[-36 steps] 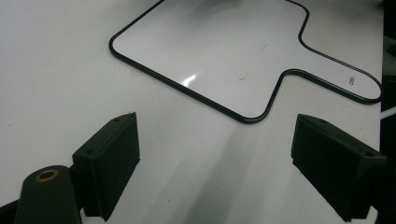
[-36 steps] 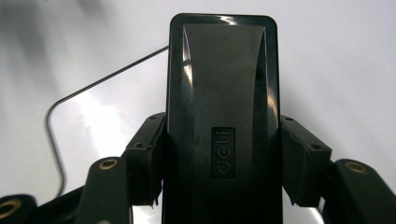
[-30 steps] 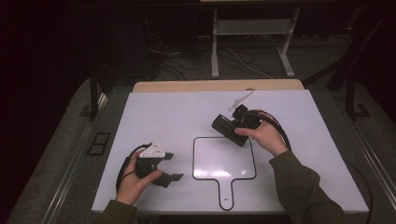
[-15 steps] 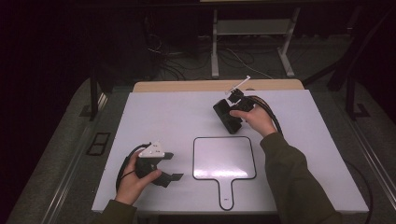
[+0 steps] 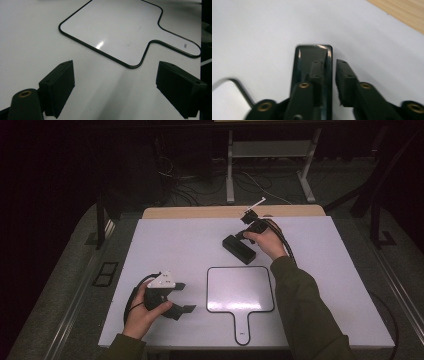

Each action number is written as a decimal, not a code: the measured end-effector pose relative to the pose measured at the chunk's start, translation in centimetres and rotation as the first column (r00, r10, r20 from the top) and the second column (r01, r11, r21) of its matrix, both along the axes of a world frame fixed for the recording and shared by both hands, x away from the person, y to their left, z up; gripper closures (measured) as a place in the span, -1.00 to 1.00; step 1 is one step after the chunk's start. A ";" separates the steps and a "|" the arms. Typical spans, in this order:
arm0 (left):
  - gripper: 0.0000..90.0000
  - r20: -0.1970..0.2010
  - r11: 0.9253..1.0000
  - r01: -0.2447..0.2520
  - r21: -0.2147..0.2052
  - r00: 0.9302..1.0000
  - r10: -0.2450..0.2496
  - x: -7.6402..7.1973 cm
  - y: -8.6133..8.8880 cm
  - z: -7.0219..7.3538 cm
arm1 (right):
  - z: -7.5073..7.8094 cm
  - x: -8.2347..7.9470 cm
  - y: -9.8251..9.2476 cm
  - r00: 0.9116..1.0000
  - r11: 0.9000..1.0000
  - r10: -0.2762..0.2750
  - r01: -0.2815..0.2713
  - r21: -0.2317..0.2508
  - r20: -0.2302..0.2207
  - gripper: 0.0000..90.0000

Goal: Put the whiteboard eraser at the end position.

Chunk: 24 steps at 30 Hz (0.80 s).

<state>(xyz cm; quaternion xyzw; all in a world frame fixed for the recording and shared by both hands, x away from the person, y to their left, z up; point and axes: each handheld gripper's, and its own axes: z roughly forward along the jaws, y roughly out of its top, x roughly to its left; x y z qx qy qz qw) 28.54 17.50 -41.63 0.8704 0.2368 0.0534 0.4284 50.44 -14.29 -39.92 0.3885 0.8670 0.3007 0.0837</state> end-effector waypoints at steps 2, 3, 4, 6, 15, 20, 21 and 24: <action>-0.67 0.003 1.000 0.002 -0.001 1.000 -0.002 0.0 -0.1 0.0 | -0.1 -0.1 0.0 1.000 1.000 0.002 -0.002 -0.009 -0.002 0.43; -0.67 0.002 1.000 0.003 0.002 1.000 -0.003 0.0 -0.1 0.0 | -0.2 -0.2 0.0 1.000 1.000 -0.007 0.007 -0.021 -0.006 0.37; -0.67 0.001 1.000 0.002 0.004 1.000 -0.002 0.0 -0.1 0.0 | -0.4 -0.2 -0.2 1.000 1.000 -0.005 0.005 -0.028 -0.007 0.31; -0.67 0.002 1.000 0.005 0.007 1.000 -0.005 0.0 -0.1 0.0 | -0.5 -0.4 -0.5 1.000 1.000 -0.019 0.019 -0.013 -0.008 0.17; -0.68 -0.005 1.000 -0.007 0.008 1.000 0.007 0.3 -0.1 -0.1 | -0.5 -1.6 -2.5 1.000 1.000 -0.004 0.004 0.017 0.009 -0.19; -0.68 -0.007 1.000 -0.011 0.010 1.000 0.011 0.4 -0.1 -0.2 | -0.1 -2.6 -3.8 0.999 1.000 -0.001 0.000 0.027 0.033 -0.30; -0.68 -0.008 1.000 -0.011 0.011 1.000 0.011 0.4 -0.2 -0.2 | 0.0 -2.9 -4.1 0.999 1.000 -0.007 0.005 0.030 0.040 -0.34; -0.68 -0.011 1.000 -0.008 0.011 1.000 0.008 0.4 -0.2 -0.3 | 0.1 -3.8 -5.0 0.999 0.999 -0.007 0.005 0.046 0.046 -0.40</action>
